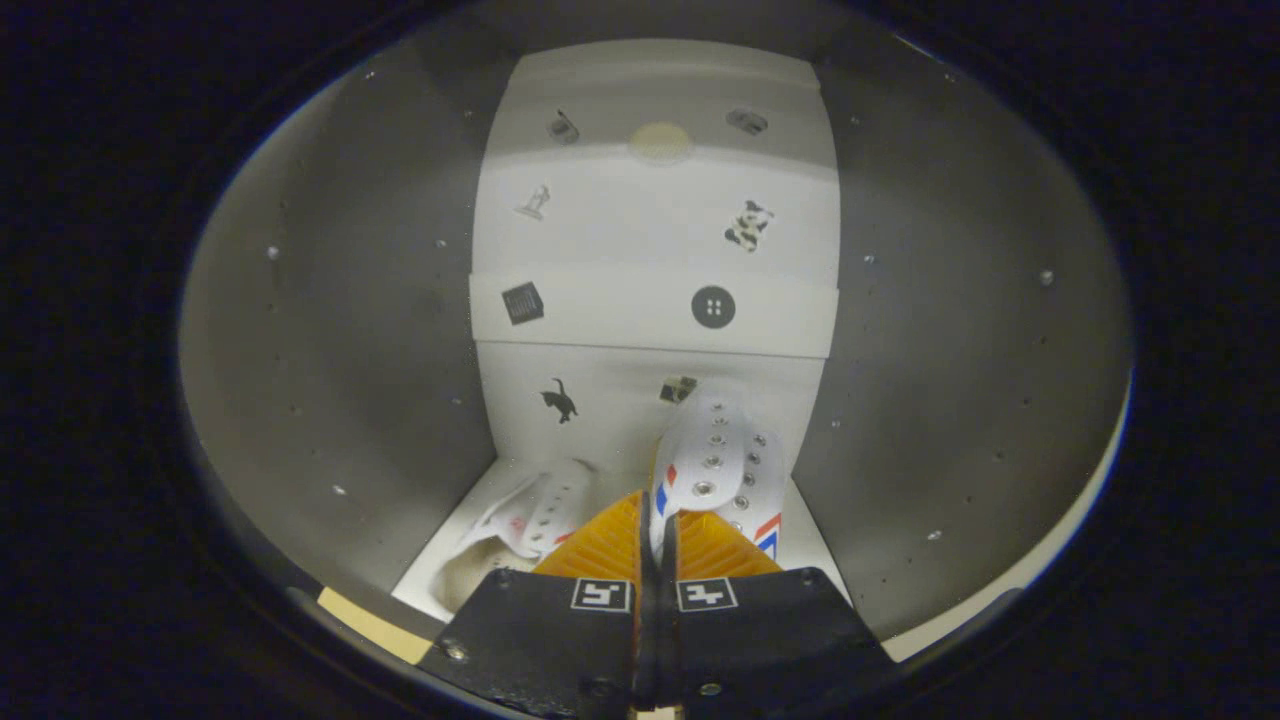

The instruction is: Open the shoe cabinet door, grab the shoes and put them into the shoe cabinet, then close the shoe cabinet door.

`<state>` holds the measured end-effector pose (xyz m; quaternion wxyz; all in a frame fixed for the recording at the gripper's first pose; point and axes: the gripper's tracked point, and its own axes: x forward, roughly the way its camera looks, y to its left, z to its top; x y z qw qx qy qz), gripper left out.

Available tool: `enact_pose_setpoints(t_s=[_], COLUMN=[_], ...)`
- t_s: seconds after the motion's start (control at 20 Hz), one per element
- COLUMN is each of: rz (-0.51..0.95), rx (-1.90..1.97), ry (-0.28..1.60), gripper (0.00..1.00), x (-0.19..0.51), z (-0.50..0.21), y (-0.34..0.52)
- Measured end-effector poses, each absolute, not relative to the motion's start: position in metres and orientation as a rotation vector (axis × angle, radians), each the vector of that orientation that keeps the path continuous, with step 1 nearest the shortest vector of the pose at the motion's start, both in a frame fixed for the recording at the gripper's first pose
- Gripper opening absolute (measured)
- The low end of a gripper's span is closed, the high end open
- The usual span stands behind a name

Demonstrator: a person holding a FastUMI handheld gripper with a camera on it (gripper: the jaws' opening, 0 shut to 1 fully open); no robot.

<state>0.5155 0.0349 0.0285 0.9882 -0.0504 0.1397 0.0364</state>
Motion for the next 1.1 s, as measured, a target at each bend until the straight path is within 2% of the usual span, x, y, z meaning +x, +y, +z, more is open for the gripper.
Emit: enact_pose_setpoints(t_s=[0.2, 0.45, 0.6, 0.9, 1.1], rz=[0.053, 0.082, 0.05, 0.039, 0.071], rx=[-0.091, -0.08, -0.121, -0.097, -0.098], ry=[0.364, 0.366, 0.342, 0.283, 0.204], gripper=[0.04, 0.06, 0.09, 0.29, 0.37], x=[0.538, 0.548, 0.552, 0.521, 0.459], z=[-0.01, -0.023, -0.022, 0.002, 0.042], y=[0.026, 0.033, 0.033, 0.032, 0.05])
